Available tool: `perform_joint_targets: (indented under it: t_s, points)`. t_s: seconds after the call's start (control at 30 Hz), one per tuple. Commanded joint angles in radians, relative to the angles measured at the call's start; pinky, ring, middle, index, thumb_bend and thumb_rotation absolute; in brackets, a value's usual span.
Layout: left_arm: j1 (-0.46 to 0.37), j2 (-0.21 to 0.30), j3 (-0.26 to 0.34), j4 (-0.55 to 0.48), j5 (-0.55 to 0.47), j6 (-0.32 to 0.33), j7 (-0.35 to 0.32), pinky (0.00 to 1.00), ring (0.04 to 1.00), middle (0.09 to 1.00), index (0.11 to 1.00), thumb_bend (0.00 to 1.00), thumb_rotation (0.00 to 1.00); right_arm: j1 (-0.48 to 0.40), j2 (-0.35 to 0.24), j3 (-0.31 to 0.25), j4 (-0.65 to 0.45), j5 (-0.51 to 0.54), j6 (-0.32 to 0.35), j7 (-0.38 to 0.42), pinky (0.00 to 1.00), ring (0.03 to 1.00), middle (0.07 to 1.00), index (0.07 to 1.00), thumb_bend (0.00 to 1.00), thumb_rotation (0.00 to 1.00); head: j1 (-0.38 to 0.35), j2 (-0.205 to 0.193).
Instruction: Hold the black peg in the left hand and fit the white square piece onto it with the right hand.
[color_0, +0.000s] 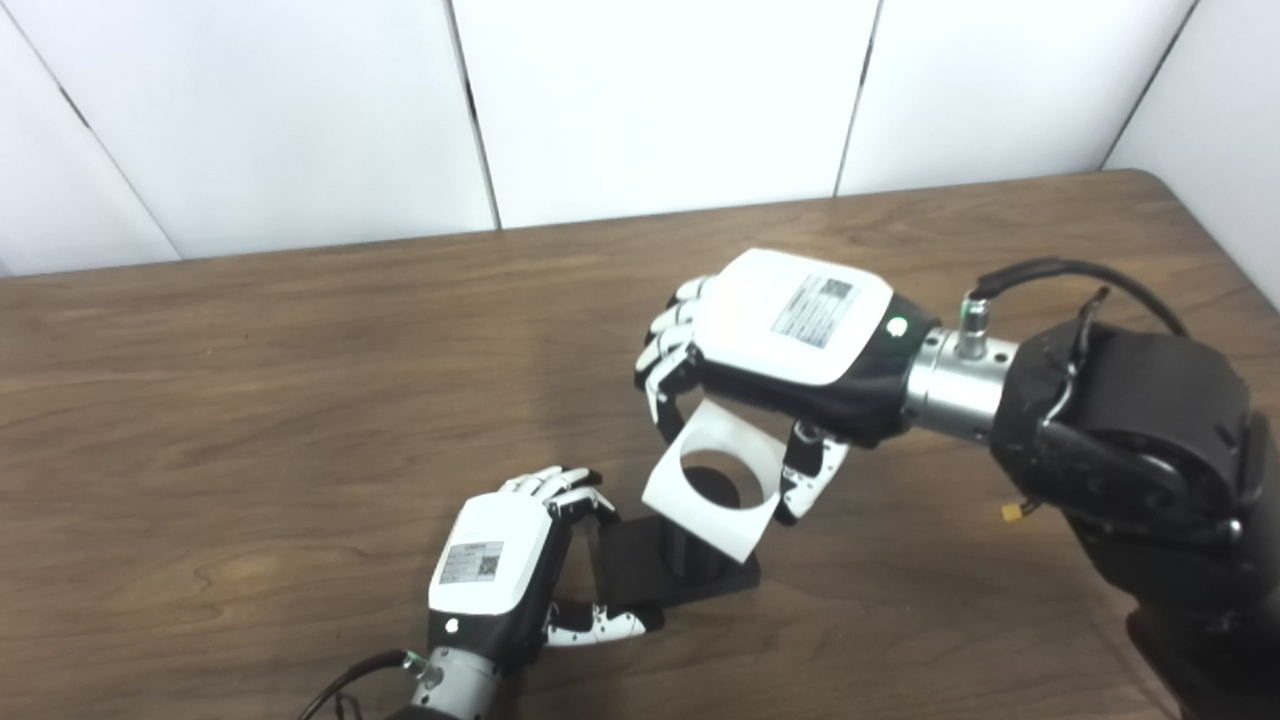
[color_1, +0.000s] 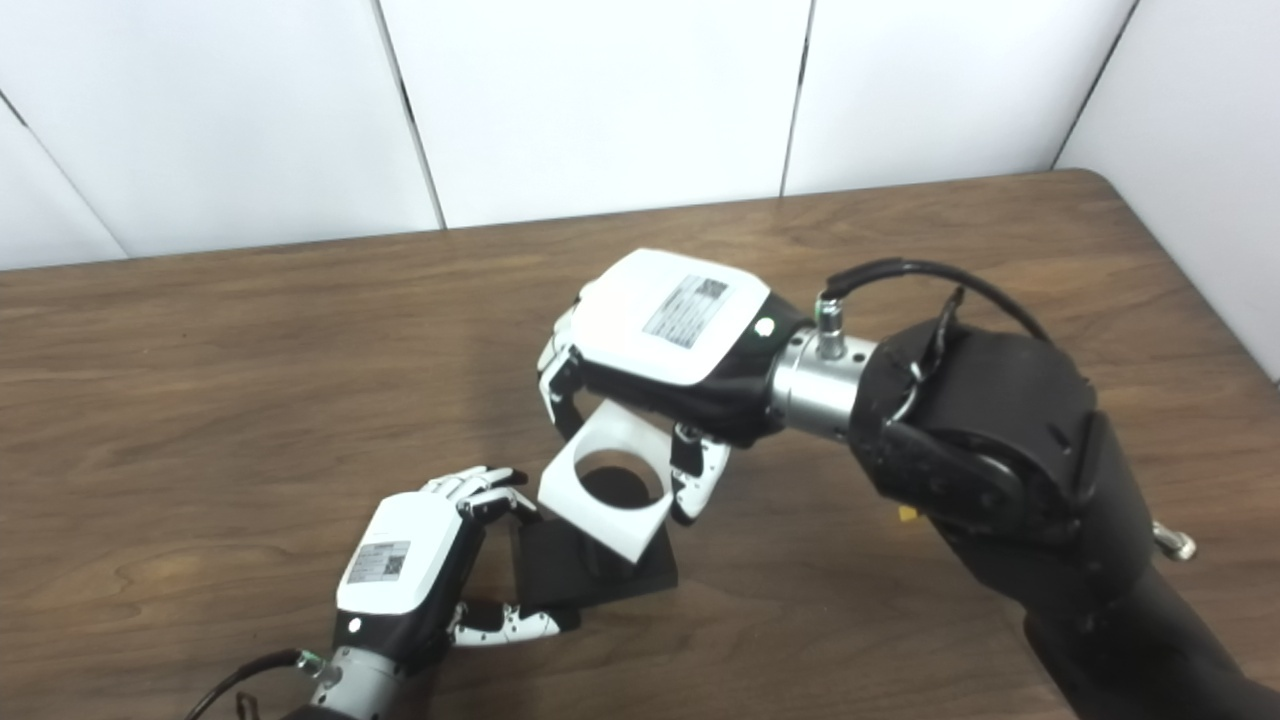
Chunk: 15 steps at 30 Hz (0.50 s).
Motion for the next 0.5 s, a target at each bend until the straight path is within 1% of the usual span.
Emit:
perform_joint_targets:
  t_s: [0.0, 0.13, 0.2, 0.3, 0.47]
  points:
    - [0.024, 0.004, -0.03, 0.024, 0.04, 0.014, -0.081, 0.83, 0.845, 0.819, 0.489, 0.51, 0.05, -0.021, 0.001, 0.0, -0.003, -0.023, -0.008, 0.027, 0.89, 0.849, 0.781, 0.485, 0.52, 0.14, 0.0, 0.003]
    - [0.027, -0.003, -0.031, 0.02, 0.042, 0.017, -0.082, 0.82, 0.842, 0.817, 0.488, 0.51, 0.05, -0.009, 0.0, 0.019, 0.012, -0.023, -0.026, 0.008, 0.88, 0.844, 0.777, 0.485, 0.52, 0.14, 0.005, 0.006]
    - [0.028, -0.005, -0.031, 0.017, 0.044, 0.017, -0.082, 0.82, 0.839, 0.816, 0.488, 0.51, 0.05, -0.006, 0.002, 0.026, 0.018, -0.029, -0.022, 0.012, 0.88, 0.846, 0.78, 0.485, 0.52, 0.14, 0.004, 0.011]
    - [0.03, -0.008, -0.032, 0.013, 0.049, 0.017, -0.086, 0.81, 0.836, 0.814, 0.488, 0.52, 0.05, -0.001, 0.002, 0.03, 0.024, -0.029, -0.016, 0.01, 0.9, 0.851, 0.784, 0.485, 0.52, 0.14, 0.002, 0.014]
    - [0.033, -0.015, -0.034, 0.004, 0.058, 0.021, -0.097, 0.81, 0.84, 0.818, 0.488, 0.51, 0.05, 0.013, -0.002, 0.033, 0.048, -0.032, -0.026, -0.009, 0.9, 0.85, 0.782, 0.485, 0.52, 0.14, 0.008, 0.019]
